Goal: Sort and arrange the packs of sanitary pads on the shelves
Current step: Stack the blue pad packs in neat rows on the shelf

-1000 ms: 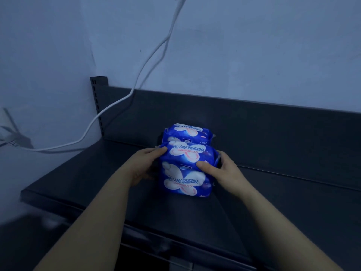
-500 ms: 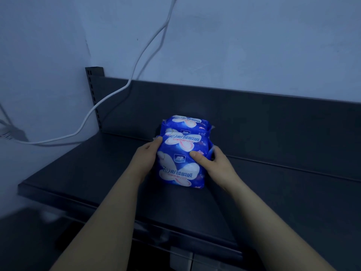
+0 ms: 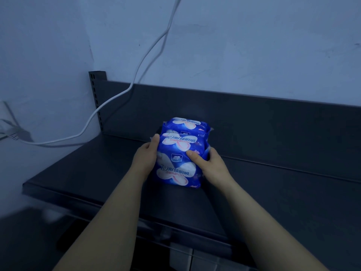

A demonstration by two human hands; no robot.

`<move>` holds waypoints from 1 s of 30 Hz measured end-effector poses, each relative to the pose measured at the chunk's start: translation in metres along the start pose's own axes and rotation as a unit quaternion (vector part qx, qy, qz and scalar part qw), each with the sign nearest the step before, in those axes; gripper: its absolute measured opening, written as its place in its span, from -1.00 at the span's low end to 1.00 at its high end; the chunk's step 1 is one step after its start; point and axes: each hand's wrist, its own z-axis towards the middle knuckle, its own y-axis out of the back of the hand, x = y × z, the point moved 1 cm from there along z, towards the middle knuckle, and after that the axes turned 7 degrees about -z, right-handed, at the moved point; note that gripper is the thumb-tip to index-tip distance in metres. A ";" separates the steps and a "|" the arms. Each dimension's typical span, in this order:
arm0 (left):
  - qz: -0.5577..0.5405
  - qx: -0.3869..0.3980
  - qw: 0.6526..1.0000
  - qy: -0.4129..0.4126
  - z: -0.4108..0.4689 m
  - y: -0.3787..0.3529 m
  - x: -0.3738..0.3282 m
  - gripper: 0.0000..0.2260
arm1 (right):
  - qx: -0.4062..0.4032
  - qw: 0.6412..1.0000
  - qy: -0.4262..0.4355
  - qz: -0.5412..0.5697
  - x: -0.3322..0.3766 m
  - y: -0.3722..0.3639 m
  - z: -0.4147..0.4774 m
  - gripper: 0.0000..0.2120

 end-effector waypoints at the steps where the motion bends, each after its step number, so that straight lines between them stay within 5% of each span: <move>1: -0.005 -0.014 1.000 -0.010 -0.001 0.000 0.000 -0.53 | -0.004 1.000 0.009 -0.010 0.002 0.001 -0.002 -0.45; 12: 0.173 -0.146 0.942 -0.248 -0.059 -0.008 -0.034 -0.69 | -0.089 0.943 0.184 -0.263 0.025 0.037 -0.022 -0.43; 21: 0.343 -0.179 0.882 -0.269 -0.157 -0.018 0.000 -0.69 | -0.005 0.897 0.311 -0.314 0.015 0.050 -0.076 -0.52; 30: 0.457 -0.291 0.822 -0.175 -0.304 0.008 0.024 -0.60 | 0.145 0.846 0.433 -0.276 0.005 0.019 -0.158 -0.56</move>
